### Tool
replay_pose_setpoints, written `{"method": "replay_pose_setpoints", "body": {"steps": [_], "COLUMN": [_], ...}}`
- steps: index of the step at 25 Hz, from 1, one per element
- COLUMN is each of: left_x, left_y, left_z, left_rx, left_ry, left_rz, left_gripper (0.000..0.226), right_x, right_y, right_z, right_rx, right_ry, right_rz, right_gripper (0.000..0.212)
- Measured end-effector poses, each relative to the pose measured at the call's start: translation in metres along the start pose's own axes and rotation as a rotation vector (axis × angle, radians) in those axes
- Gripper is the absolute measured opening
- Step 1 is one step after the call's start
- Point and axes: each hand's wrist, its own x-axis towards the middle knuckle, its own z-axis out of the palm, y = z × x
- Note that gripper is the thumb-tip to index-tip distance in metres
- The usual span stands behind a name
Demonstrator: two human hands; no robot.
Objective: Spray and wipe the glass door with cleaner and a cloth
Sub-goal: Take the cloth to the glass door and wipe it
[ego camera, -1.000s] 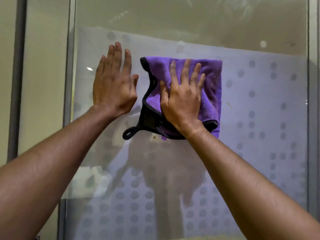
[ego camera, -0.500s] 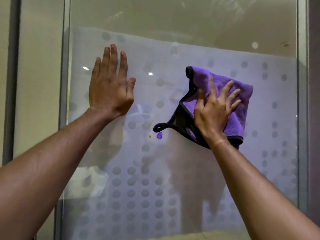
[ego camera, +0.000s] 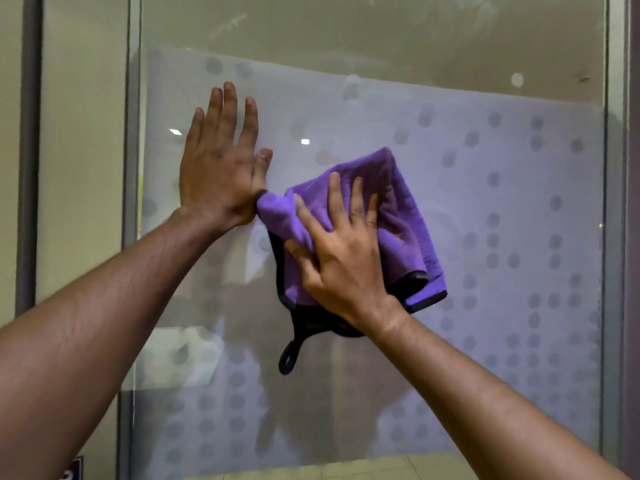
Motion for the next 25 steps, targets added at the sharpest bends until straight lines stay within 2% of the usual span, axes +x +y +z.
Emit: {"method": "replay_pose_setpoints", "body": {"steps": [2, 4, 7, 9, 14, 19, 21, 25], "left_x": [0.0, 0.0, -0.001, -0.001, -0.004, -0.004, -0.002, -0.005], "left_y": [-0.001, 0.001, 0.003, 0.004, 0.006, 0.007, 0.007, 0.007], "left_z": [0.0, 0.001, 0.002, 0.003, 0.004, 0.006, 0.006, 0.008], "left_rx": [-0.013, -0.017, -0.017, -0.012, 0.019, 0.018, 0.014, 0.019], "left_ry": [0.009, 0.023, 0.019, 0.01, -0.001, 0.02, 0.029, 0.016], "left_rz": [-0.007, -0.009, -0.028, -0.04, -0.044, -0.042, -0.031, -0.037], "left_gripper": [0.066, 0.066, 0.067, 0.068, 0.071, 0.071, 0.071, 0.072], "right_x": [-0.015, -0.026, -0.044, -0.055, -0.047, 0.006, 0.022, -0.008], "right_y": [0.001, 0.011, 0.032, 0.051, 0.093, 0.087, 0.074, 0.028], "right_z": [0.002, 0.001, -0.004, -0.008, -0.02, -0.015, -0.014, -0.002], "right_rx": [-0.045, -0.064, -0.09, -0.101, -0.049, 0.003, 0.032, 0.061], "right_ry": [-0.01, -0.004, 0.004, 0.031, 0.133, 0.202, 0.192, 0.108], "right_rz": [-0.073, -0.117, -0.098, 0.013, 0.529, 0.747, 0.672, 0.179], "right_gripper": [0.061, 0.055, 0.051, 0.053, 0.062, 0.056, 0.056, 0.057]}}
